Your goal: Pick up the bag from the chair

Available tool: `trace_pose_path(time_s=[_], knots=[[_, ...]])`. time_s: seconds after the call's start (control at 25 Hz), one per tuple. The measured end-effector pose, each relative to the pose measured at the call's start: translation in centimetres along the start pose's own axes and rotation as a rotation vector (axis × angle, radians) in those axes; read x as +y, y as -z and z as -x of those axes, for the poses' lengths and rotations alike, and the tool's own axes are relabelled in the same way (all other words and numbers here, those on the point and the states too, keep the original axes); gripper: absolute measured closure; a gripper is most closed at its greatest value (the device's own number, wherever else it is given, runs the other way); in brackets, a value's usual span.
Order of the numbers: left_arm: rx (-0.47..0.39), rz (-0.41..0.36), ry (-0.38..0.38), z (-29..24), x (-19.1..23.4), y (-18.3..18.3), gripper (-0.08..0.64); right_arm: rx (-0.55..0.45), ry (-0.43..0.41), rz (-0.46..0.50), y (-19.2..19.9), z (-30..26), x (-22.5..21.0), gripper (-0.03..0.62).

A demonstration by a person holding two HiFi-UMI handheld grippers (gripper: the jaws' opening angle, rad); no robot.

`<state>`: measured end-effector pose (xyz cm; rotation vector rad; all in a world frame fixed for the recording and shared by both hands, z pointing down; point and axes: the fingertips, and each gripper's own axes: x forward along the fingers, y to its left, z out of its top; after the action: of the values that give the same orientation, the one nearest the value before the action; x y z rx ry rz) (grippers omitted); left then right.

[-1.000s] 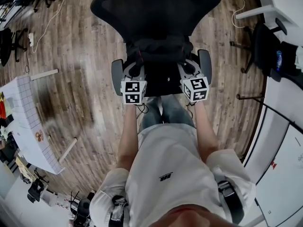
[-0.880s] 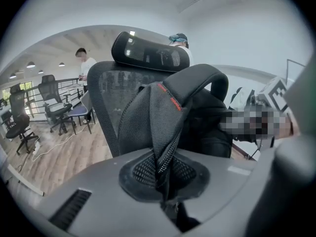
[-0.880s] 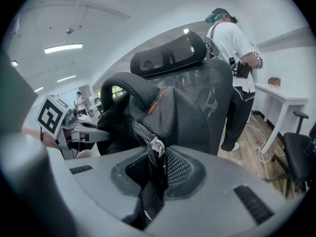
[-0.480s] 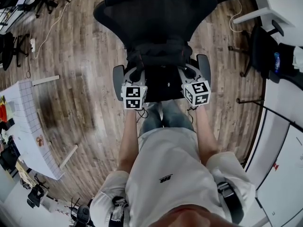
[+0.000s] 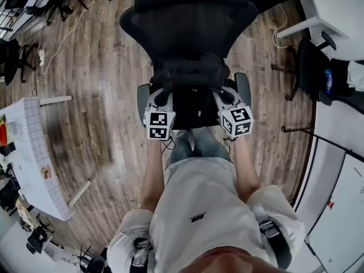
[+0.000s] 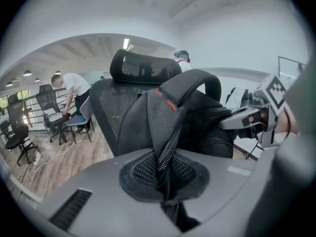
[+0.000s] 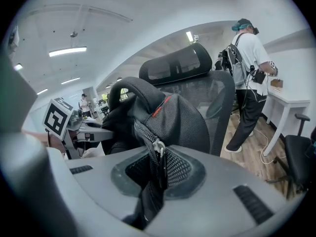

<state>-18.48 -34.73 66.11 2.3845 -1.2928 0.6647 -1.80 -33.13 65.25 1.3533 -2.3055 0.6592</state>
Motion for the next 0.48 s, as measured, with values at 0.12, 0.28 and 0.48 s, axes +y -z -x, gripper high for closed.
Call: trace_pose_path(time_s=[0.12,0.28,0.48], knots=[[-0.015,-0.010,0.001,1.6,0.1,-0.5,0.538,-0.012,-0.003,0.010,-0.7,1.0,1.3,0.563],[-0.053,-0.024,0.007,3.5,0.2,-1.7,0.538,-0.042,0.002,0.035,-2.0,2.3,2.5,0.563],[-0.107,-0.049,0.018,5.8,-0.3,-3.8,0.538,-0.103,0.012,0.058,-4.4,4.5,3.7,0.563]])
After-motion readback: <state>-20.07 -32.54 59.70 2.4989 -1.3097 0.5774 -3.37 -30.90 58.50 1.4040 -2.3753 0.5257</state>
